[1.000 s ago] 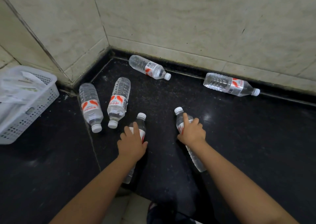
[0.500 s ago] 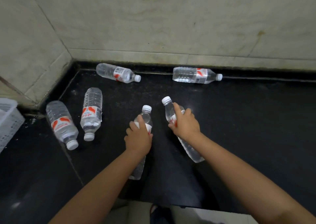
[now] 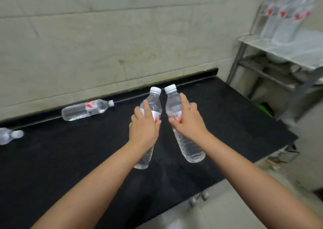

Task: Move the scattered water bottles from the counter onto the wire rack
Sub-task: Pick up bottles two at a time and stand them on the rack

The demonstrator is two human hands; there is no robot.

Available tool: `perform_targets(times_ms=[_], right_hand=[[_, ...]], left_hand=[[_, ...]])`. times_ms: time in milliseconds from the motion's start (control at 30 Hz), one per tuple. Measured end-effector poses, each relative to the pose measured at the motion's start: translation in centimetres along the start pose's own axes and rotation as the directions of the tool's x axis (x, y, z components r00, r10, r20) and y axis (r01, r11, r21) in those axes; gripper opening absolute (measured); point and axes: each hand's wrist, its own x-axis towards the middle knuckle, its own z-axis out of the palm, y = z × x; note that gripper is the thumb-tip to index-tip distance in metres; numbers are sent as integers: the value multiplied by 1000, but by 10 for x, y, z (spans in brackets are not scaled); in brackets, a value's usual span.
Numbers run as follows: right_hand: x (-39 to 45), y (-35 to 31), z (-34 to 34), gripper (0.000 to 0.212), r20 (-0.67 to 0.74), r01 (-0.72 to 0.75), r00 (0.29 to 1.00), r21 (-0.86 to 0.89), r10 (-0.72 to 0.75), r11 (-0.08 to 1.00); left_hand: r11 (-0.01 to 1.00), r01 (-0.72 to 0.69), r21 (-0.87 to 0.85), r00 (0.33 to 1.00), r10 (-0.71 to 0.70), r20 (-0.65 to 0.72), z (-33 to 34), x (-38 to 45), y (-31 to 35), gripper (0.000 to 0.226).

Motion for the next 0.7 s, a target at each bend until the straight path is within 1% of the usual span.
perform_targets(times_ms=[167, 300, 433, 533, 700], right_hand=[[-7, 102, -103, 84, -172, -89, 982, -22, 84, 996], [-6, 163, -171, 86, -291, -149, 947, -23, 136, 989], [4, 210, -227, 86, -390, -171, 908, -10, 154, 985], [18, 240, -265, 85, -450, -171, 879, 11, 158, 985], [61, 285, -328, 84, -551, -129, 825, 34, 126, 991]], left_hand=[[981, -173, -85, 985, 172, -28, 26, 11, 143, 73], [947, -295, -129, 956, 292, -38, 39, 21, 233, 72], [910, -390, -141, 921, 383, -76, 47, 41, 305, 72], [888, -438, -136, 898, 426, -112, 48, 62, 351, 73], [823, -533, -199, 839, 483, -249, 48, 118, 423, 74]])
